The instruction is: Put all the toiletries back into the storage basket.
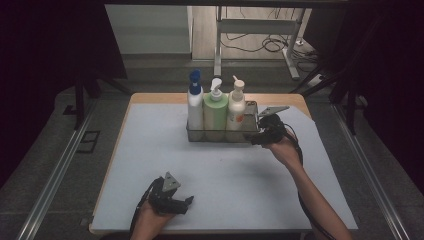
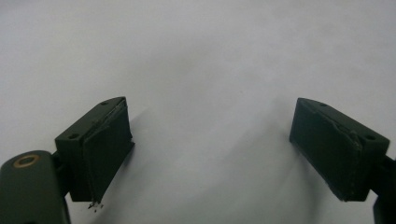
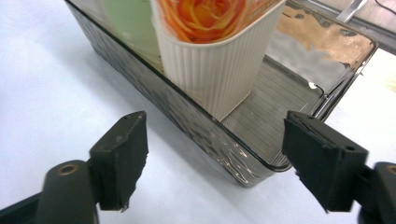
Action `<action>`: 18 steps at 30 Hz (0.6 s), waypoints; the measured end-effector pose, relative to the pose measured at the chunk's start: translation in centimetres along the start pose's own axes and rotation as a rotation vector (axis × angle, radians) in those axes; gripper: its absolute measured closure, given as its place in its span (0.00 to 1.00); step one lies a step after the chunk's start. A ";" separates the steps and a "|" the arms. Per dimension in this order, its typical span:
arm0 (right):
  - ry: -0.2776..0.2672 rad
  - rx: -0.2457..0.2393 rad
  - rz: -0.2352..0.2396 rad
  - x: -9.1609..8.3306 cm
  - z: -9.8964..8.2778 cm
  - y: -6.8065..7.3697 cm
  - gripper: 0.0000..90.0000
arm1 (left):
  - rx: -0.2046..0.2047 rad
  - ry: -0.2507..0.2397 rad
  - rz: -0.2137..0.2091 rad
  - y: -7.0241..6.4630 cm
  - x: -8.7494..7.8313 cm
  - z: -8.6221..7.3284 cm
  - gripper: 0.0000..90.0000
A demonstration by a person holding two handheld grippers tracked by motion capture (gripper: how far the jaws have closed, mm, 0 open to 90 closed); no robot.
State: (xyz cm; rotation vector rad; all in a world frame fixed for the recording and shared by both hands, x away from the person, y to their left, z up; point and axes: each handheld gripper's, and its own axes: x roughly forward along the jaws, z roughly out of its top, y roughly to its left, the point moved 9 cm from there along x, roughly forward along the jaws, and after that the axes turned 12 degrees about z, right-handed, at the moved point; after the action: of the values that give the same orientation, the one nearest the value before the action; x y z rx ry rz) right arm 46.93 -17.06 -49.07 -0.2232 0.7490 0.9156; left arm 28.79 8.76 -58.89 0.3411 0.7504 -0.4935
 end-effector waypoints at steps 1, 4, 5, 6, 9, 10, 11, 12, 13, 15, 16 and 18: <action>0.004 -0.006 0.004 -0.1 -0.1 0.1 0.22 | -0.001 -0.001 0.000 0.0 0.0 0.0 0.14; 0.007 -0.011 -0.008 -0.4 -0.2 0.3 0.19 | 0.000 0.000 -0.001 0.0 0.0 0.0 0.14; 0.006 -0.009 -0.006 -0.5 -0.3 0.4 0.17 | -0.003 -0.002 -0.001 0.0 0.0 0.0 0.14; 0.008 -0.004 -0.003 -0.6 -0.4 0.5 0.15 | -0.001 0.000 -0.001 0.0 0.0 0.0 0.14; 0.016 -0.007 0.011 -0.8 -0.8 1.0 0.14 | -0.003 -0.002 -0.001 0.0 0.0 0.0 0.14; 0.024 -0.009 0.011 -0.8 -0.9 1.1 0.13 | -0.002 -0.001 -0.001 0.0 0.0 0.0 0.14; 0.031 -0.017 0.012 -0.9 -1.0 1.3 0.12 | -0.001 -0.001 -0.001 0.0 0.0 0.0 0.14; 0.038 -0.025 0.012 -1.0 -1.2 1.4 0.10 | -0.001 -0.001 -0.001 0.0 0.0 0.0 0.14; 0.048 -0.025 0.014 -1.1 -1.4 1.5 0.09 | -0.005 -0.003 -0.001 0.0 0.0 0.0 0.14; 0.054 -0.027 0.019 -1.3 -1.6 1.7 0.08 | -0.004 -0.002 -0.001 0.0 0.0 0.0 0.14; 0.057 -0.027 0.022 -1.4 -1.8 1.8 0.07 | 0.000 0.000 -0.001 0.0 0.0 0.0 0.14; 0.060 -0.039 0.023 -1.6 -2.1 2.0 0.04 | -0.004 -0.002 -0.001 0.0 0.0 0.0 0.14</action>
State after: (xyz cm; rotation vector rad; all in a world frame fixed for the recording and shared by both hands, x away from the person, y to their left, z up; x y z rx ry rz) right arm 43.74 -17.84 -49.25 -0.2777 0.7913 0.9493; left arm 28.78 8.71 -58.89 0.3364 0.7491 -0.4931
